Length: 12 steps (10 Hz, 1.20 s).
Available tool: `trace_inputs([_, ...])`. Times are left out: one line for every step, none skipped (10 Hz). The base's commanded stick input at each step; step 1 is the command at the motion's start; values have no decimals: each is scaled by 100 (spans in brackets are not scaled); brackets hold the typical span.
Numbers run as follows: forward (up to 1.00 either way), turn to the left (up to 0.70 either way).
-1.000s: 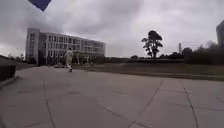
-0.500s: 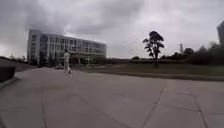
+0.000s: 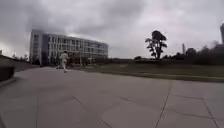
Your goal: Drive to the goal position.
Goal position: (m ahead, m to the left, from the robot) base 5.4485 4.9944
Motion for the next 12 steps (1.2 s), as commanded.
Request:
trace_inputs([49,17])
trace_inputs([49,17])
trace_inputs([49,17])
trace_inputs([49,17])
trace_inputs([49,17])
trace_inputs([49,17])
trace_inputs([49,17])
trace_inputs([49,18])
trace_inputs([49,18])
trace_inputs([49,18])
trace_inputs([49,18])
trace_inputs([49,18])
